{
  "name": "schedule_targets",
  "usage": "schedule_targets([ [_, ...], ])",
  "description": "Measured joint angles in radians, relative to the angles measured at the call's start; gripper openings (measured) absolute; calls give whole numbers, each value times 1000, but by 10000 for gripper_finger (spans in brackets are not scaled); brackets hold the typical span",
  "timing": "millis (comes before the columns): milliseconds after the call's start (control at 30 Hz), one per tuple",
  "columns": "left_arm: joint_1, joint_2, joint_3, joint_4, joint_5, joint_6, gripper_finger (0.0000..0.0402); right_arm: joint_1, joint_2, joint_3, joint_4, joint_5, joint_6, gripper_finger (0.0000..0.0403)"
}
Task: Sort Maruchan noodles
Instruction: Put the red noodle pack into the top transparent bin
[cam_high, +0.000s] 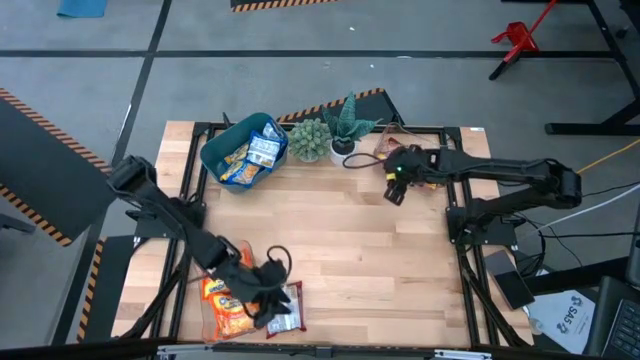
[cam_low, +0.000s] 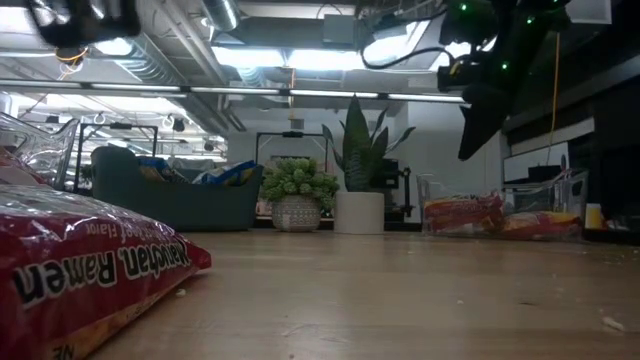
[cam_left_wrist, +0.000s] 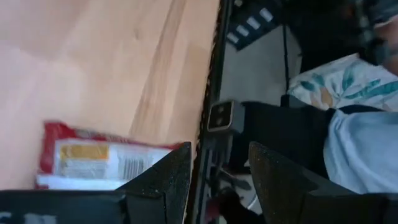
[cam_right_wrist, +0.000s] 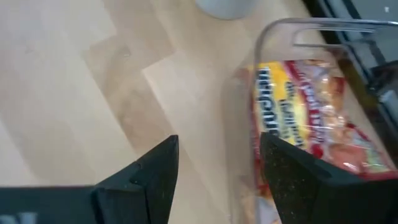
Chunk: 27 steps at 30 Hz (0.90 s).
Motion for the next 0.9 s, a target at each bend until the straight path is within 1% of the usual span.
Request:
schedule_targets([
  [133,-6,80,0,-2,36,-76,153,55,1,0,2,1,19,206],
  [267,22,155,0,-6,90,-116,139,89,2,0,6,1,24,206],
  [367,47,184,0,-10,118,-132,129,106,2,0,7,3,43,206],
  [433,61,192,0,-35,133,-146,122,109,2,0,6,2,45,206],
  [633,93,192,0,-181,178,-199,102,111,2,0,6,19,47,206],
  [767,109,192,1,-230,188,-210,93,111,2,0,7,27,47,206],
  [900,131,192,1,-232,178,-208,90,111,2,0,7,28,46,206],
])
